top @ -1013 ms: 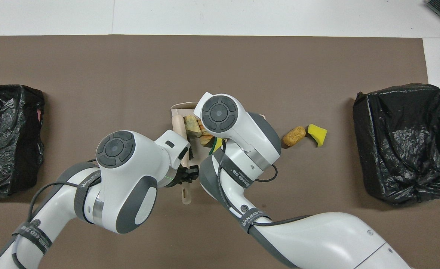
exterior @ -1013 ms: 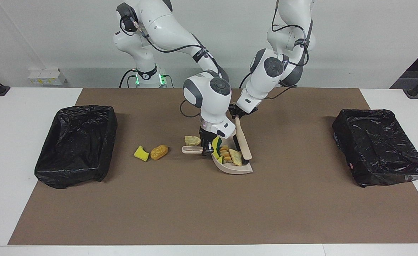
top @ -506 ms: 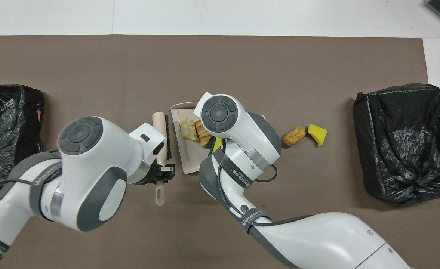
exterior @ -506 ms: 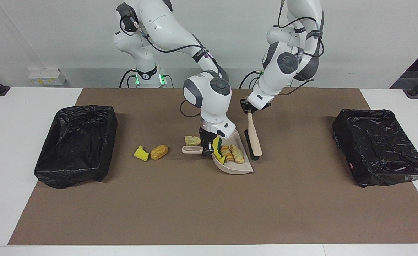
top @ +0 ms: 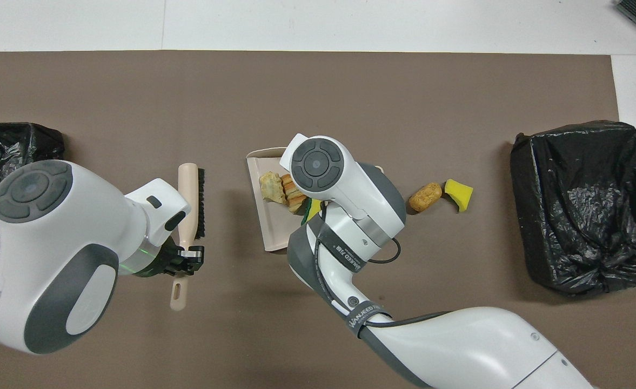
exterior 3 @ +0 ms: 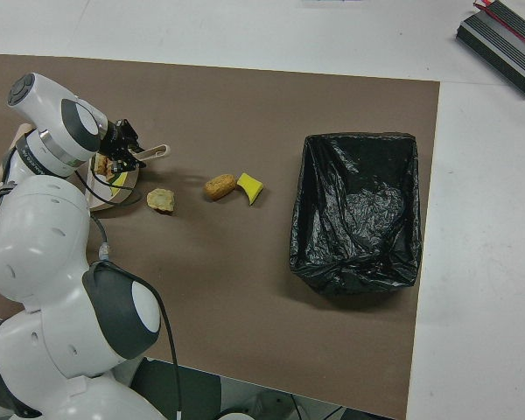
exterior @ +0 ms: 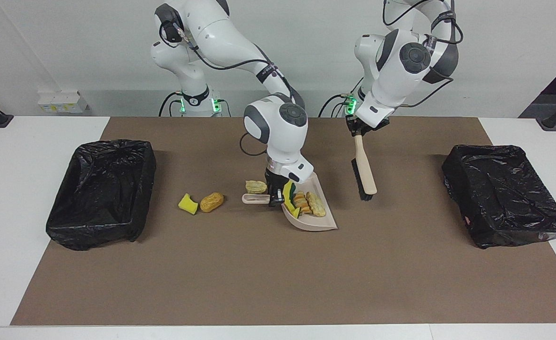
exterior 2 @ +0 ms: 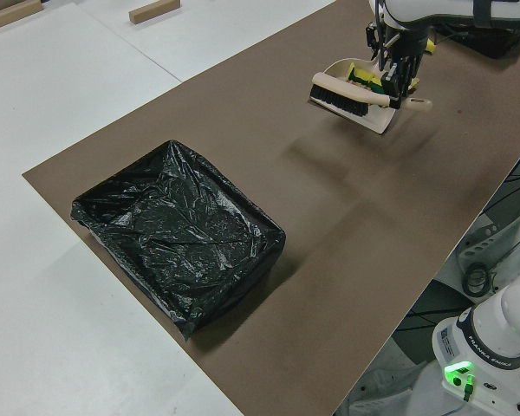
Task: Sweep and dump trash in bin
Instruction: 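Draw the brush back from the dustpan with the left gripper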
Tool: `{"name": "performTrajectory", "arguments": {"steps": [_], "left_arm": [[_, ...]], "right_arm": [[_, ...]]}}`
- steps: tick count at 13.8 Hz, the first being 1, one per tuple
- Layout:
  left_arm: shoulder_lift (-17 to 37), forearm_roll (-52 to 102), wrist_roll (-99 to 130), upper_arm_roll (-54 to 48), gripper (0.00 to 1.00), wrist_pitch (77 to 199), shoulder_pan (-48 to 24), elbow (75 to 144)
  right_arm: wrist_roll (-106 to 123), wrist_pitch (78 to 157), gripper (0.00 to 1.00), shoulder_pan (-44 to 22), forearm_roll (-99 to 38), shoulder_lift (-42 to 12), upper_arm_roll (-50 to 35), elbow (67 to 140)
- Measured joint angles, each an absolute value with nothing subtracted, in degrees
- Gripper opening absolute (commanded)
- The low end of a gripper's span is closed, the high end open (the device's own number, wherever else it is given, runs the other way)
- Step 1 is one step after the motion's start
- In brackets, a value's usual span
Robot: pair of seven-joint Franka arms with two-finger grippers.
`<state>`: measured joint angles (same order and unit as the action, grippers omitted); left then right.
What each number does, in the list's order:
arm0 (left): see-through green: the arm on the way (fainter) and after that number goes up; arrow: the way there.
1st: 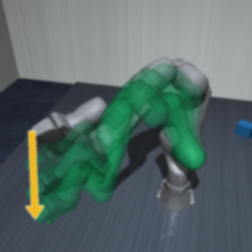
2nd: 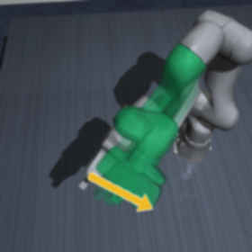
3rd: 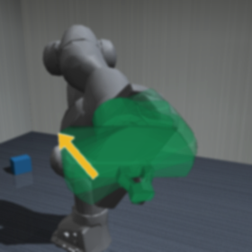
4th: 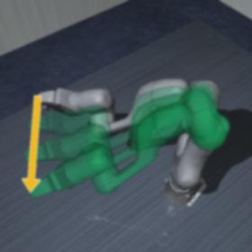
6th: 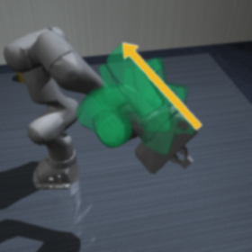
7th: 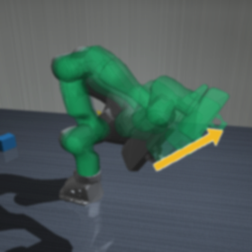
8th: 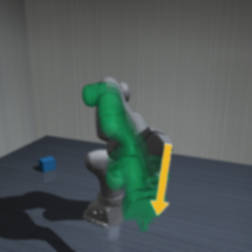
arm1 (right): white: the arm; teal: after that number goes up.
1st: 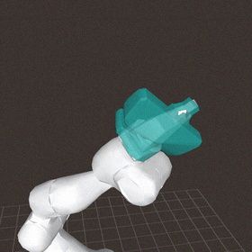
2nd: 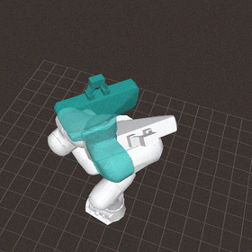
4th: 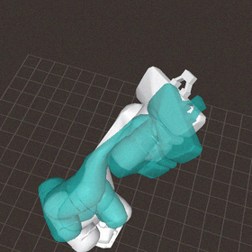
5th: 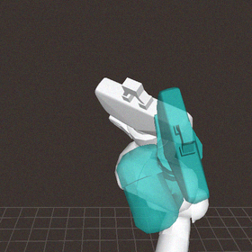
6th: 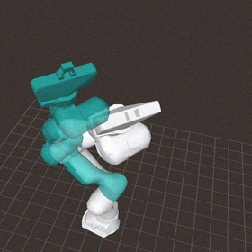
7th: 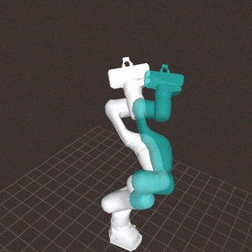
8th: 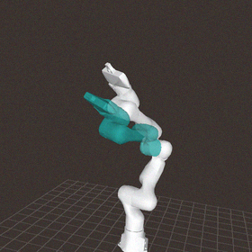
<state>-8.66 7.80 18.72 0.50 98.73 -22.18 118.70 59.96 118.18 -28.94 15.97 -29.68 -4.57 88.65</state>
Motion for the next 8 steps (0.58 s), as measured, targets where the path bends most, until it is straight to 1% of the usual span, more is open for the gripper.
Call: {"name": "performTrajectory", "arguments": {"steps": [4, 6, 8], "left_arm": [[-10.3, 7.1, 17.4, 0.3, 0.00, 97.5, -21.8, 119.2], [-12.3, 7.1, 17.4, -0.1, 0.00, 96.9, -22.0, 122.0], [-15.7, 7.1, 17.4, -0.8, 0.00, 96.9, -22.5, 126.6]], "right_arm": [[60.0, 118.3, 0.00, -28.9, 15.9, -29.7, -4.6, 88.7], [60.0, 118.4, 0.00, -28.8, 14.8, -29.7, -4.5, 88.7], [60.0, 118.8, 0.00, -28.4, 13.2, -29.5, -4.5, 88.6]]}}
